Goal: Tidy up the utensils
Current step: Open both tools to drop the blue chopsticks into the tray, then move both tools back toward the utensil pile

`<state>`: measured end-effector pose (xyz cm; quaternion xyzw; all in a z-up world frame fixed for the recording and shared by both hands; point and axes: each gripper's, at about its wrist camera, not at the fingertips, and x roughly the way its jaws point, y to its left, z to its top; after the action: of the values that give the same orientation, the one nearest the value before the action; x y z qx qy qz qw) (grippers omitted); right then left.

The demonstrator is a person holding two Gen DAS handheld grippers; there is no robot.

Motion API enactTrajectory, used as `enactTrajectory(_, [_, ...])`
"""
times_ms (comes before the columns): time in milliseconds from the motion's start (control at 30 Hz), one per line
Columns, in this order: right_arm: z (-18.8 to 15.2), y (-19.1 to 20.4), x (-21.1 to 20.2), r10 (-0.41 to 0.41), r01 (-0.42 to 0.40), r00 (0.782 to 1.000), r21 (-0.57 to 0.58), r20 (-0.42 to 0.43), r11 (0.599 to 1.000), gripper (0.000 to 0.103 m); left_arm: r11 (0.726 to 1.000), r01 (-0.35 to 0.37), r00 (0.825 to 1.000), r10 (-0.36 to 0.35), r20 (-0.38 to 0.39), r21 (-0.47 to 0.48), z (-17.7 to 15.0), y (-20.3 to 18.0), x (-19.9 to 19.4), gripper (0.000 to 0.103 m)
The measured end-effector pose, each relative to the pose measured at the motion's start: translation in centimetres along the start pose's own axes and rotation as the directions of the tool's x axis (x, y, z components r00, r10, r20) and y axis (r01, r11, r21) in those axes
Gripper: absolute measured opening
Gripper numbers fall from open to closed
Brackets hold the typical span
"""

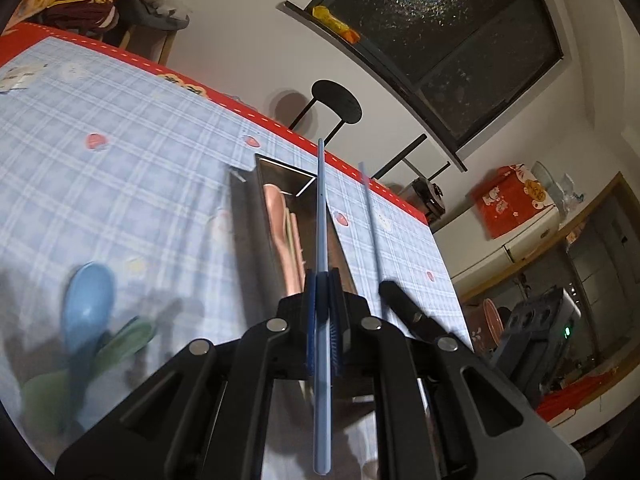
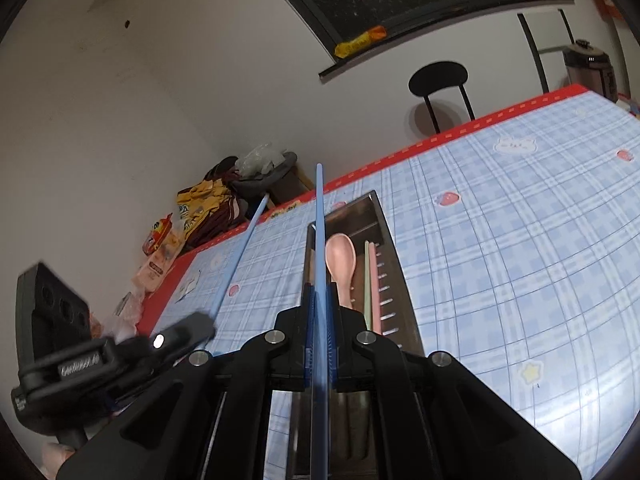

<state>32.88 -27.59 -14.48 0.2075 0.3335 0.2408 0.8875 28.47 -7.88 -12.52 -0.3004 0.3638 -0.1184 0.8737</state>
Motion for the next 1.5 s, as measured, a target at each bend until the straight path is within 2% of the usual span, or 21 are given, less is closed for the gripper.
enactTrajectory(167, [0.1, -1.8, 0.5, -0.016, 0.017, 0.999, 0.051, -0.036, 0.999, 0.007, 0.999, -0.008, 0.999, 0.007, -0.034, -0.031, 0.1, -0.7, 4.0, 0.010])
enactTrajectory(400, [0.0, -2.7, 1.2, -0.031, 0.035, 0.998, 0.069, -0.058, 0.997, 0.007, 0.998, -0.055, 0.997, 0.053, -0.062, -0.020, -1.0, -0.7, 6.5, 0.010])
enactTrajectory(833, [-0.2, -2.6, 2.2, -0.068, 0.072, 0.994, 0.048, -0.081, 0.996, 0.007, 0.995, -0.097, 0.993, 0.098, -0.065, 0.012, -1.3, -0.7, 7.3, 0.010])
enactTrajectory(1000, [0.1, -2.5, 1.6, -0.086, 0.089, 0.994, 0.037, -0.066, 0.995, 0.010, 0.994, -0.107, 0.993, 0.108, -0.038, 0.033, -0.6, -0.9, 6.4, 0.025])
enactTrajectory(1033, [0.1, -2.4, 1.4, -0.095, 0.097, 0.994, 0.031, -0.060, 0.995, 0.013, 0.993, -0.111, 0.993, 0.113, -0.026, 0.040, -0.3, -1.0, 6.0, 0.028])
enactTrajectory(1100, [0.3, -2.1, 1.0, -0.115, 0.116, 0.992, 0.017, -0.044, 0.993, 0.033, 0.991, -0.121, 0.993, 0.121, 0.006, 0.052, 0.2, -1.0, 4.9, 0.040])
enactTrajectory(1233, [0.3, -1.4, 0.4, -0.133, 0.133, 0.991, -0.009, -0.023, 0.991, 0.060, 0.988, -0.140, 0.989, 0.136, 0.059, 0.068, 0.9, -1.0, 2.7, 0.056])
enactTrajectory(1333, [0.1, -0.5, 0.1, -0.162, 0.161, 0.987, -0.045, -0.009, 0.986, 0.078, 0.984, -0.164, 0.982, 0.157, 0.106, 0.064, 1.3, -0.5, 0.7, 0.076])
enactTrajectory(1367, [0.0, -0.1, 0.0, -0.177, 0.177, 0.984, -0.055, -0.006, 0.983, 0.090, 0.983, -0.172, 0.979, 0.164, 0.123, 0.059, 1.4, -0.2, -0.1, 0.086])
enactTrajectory(1400, [-0.1, 0.3, 0.0, -0.193, 0.193, 0.981, -0.065, -0.001, 0.979, 0.098, 0.982, -0.180, 0.974, 0.170, 0.147, 0.054, 1.5, 0.1, -1.0, 0.088])
enactTrajectory(1467, [-0.4, 1.2, -0.3, -0.214, 0.214, 0.977, -0.102, 0.019, 0.971, 0.097, 0.974, -0.220, 0.963, 0.207, 0.171, 0.060, 1.5, 0.5, -2.6, 0.097])
enactTrajectory(1500, [-0.7, 1.9, -0.6, -0.227, 0.229, 0.973, -0.128, 0.032, 0.965, 0.097, 0.967, -0.245, 0.957, 0.231, 0.176, 0.065, 1.5, 0.7, -3.2, 0.097])
